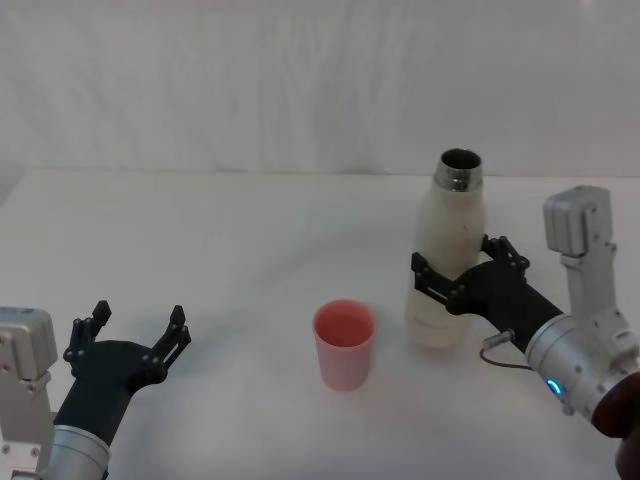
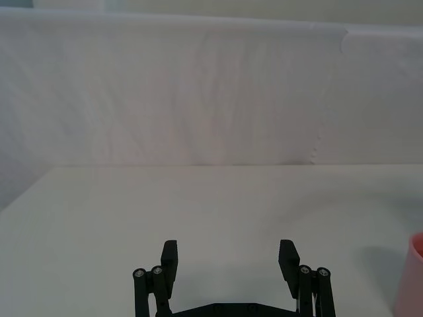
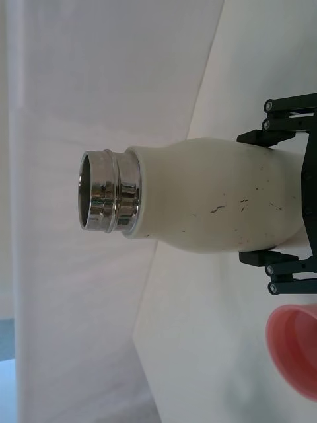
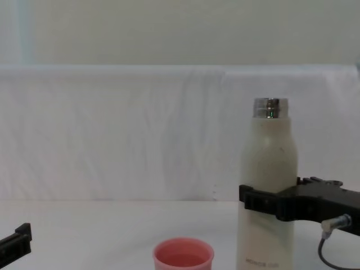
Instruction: Grasp the thermos with one hand and pour water into the cup lid.
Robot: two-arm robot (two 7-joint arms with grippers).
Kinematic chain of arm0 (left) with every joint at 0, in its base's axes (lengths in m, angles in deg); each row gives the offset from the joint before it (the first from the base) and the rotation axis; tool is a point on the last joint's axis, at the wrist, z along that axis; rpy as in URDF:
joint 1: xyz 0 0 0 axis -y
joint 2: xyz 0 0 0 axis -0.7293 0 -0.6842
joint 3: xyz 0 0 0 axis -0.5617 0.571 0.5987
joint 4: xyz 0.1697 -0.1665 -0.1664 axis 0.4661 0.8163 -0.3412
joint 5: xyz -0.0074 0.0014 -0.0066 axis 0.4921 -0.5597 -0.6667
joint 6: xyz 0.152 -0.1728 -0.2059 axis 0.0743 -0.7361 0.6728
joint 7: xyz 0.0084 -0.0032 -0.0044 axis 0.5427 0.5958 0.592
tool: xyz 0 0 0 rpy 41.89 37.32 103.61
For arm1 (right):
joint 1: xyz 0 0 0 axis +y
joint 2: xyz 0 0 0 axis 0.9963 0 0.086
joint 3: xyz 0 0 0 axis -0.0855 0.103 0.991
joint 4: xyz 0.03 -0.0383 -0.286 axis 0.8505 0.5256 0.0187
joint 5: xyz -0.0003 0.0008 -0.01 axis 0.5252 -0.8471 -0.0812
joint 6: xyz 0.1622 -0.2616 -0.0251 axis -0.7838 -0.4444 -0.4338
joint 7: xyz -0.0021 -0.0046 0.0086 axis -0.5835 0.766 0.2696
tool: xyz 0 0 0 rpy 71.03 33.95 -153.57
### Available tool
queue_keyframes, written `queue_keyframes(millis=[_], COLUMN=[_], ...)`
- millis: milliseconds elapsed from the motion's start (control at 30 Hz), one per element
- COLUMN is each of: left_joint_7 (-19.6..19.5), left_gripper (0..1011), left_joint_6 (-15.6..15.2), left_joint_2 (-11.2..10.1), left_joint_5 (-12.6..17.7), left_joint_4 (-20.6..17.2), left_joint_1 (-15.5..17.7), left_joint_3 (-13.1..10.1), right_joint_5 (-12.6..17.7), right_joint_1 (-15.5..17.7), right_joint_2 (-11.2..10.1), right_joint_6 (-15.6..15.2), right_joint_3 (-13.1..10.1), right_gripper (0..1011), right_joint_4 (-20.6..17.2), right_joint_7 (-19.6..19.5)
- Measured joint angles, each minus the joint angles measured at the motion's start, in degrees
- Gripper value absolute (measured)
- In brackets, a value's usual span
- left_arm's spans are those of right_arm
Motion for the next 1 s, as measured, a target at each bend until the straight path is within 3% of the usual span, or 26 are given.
queue_keyframes(millis=[433,1000], left_joint_7=[0.0,0.0], left_gripper=[1001,1001], left_joint_6=[0.0,0.0], left_joint_2=[0.0,0.0], left_joint_5=[0.0,0.0], left_joint_4=[0.0,0.0], left_joint_1=[0.0,0.0], left_joint_3=[0.0,0.0], right_joint_5=[1.1,3.1], right_joint_1=[-1.6,-1.9], right_joint_2=[-0.6,-1.6], right_joint_6=[-0.1,1.0], right_joint_3=[2.5,3.9], right_gripper=[955,955], right_joint_4=[1.8,3.3], right_joint_7=[-1.7,-2.9])
